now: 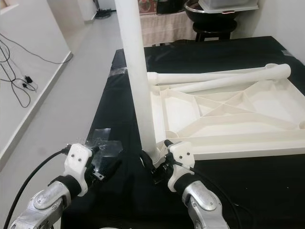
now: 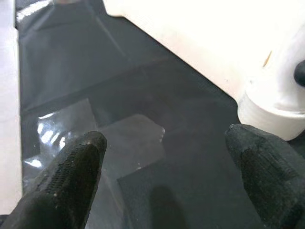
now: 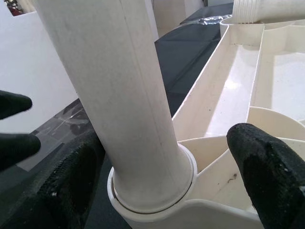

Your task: Building children table

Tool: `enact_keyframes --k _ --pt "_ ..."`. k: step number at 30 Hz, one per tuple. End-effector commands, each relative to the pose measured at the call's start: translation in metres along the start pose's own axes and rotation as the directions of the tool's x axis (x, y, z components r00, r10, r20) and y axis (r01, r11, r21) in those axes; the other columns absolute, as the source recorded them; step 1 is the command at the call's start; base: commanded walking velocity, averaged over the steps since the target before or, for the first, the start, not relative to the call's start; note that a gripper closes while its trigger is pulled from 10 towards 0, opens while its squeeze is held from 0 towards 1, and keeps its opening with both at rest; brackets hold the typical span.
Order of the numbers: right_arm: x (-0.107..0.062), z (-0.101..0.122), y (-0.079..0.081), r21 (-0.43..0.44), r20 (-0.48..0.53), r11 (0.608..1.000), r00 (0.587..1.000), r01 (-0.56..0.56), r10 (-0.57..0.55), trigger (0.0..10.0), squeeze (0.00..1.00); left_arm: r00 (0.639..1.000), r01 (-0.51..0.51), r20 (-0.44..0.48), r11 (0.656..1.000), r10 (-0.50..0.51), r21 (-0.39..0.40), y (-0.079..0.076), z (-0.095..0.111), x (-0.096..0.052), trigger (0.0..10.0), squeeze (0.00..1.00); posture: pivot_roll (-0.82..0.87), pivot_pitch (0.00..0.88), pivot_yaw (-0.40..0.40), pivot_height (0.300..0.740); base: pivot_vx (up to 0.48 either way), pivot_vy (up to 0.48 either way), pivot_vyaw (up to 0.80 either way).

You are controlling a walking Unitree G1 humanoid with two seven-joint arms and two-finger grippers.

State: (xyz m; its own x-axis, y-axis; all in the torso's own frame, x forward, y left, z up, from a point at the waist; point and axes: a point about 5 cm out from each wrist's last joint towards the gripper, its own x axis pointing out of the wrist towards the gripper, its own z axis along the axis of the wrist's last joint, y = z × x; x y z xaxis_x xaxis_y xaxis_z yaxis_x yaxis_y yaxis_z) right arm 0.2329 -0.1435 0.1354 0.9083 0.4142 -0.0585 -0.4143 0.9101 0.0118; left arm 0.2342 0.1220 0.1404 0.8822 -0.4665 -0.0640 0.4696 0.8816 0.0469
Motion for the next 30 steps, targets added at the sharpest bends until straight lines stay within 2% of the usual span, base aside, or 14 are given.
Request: enact_keyframes --k 1,7,9,11,17,20,22,30 --pt "-0.006 -0.001 -0.015 -0.010 0.008 0.994 0.994 0.107 -0.106 10.0 0.00 0.999 -0.030 -0.025 0.999 0.030 0.012 0.005 -0.007 -0.001 10.0 0.00 -0.03 0.122 0.080 0.740 0.000 0.000 0.00" --pt "-0.011 0.008 -0.017 -0.070 0.075 0.989 0.989 0.133 -0.128 10.0 0.00 0.999 -0.029 -0.026 0.999 0.030 0.036 0.005 -0.006 -0.001 10.0 0.00 -0.03 0.126 0.090 0.740 0.000 0.000 0.00" --pt "-0.016 0.018 -0.020 -0.137 0.123 0.973 0.977 0.188 -0.172 10.0 0.00 0.999 -0.028 -0.025 0.998 0.029 0.053 0.004 -0.006 -0.001 10.0 0.00 -0.04 0.132 0.093 0.740 0.000 0.000 0.00" --pt "-0.021 0.027 -0.027 -0.154 0.166 0.952 0.957 0.263 -0.238 10.0 0.00 0.999 -0.031 -0.023 0.998 0.032 0.057 0.004 -0.006 -0.001 10.0 0.00 -0.04 0.132 0.094 0.740 0.000 0.000 0.00" --pt "-0.027 0.039 -0.033 -0.130 0.219 0.943 0.936 0.307 -0.274 10.0 0.00 0.999 -0.036 -0.018 0.998 0.037 0.058 0.005 -0.006 -0.001 10.0 0.00 -0.05 0.137 0.095 0.740 0.000 0.000 0.00" --pt "-0.027 0.046 -0.032 -0.029 0.256 0.949 0.920 0.315 -0.297 10.0 0.00 0.999 -0.040 -0.017 0.997 0.041 0.060 0.005 -0.005 -0.001 10.0 0.00 -0.04 0.139 0.095 0.740 0.000 0.000 0.00" --pt "-0.026 0.048 -0.033 -0.010 0.265 0.947 0.914 0.322 -0.308 10.0 0.00 0.999 -0.043 -0.016 0.997 0.044 0.061 0.005 -0.005 -0.001 10.0 0.00 -0.04 0.138 0.097 0.740 0.000 0.000 0.00" --pt "-0.024 0.056 -0.040 0.020 0.299 0.938 0.893 0.347 -0.336 10.0 0.00 0.999 -0.049 -0.018 0.997 0.050 0.068 0.008 -0.005 -0.002 10.0 0.00 -0.02 0.135 0.101 0.740 0.000 0.000 0.00"
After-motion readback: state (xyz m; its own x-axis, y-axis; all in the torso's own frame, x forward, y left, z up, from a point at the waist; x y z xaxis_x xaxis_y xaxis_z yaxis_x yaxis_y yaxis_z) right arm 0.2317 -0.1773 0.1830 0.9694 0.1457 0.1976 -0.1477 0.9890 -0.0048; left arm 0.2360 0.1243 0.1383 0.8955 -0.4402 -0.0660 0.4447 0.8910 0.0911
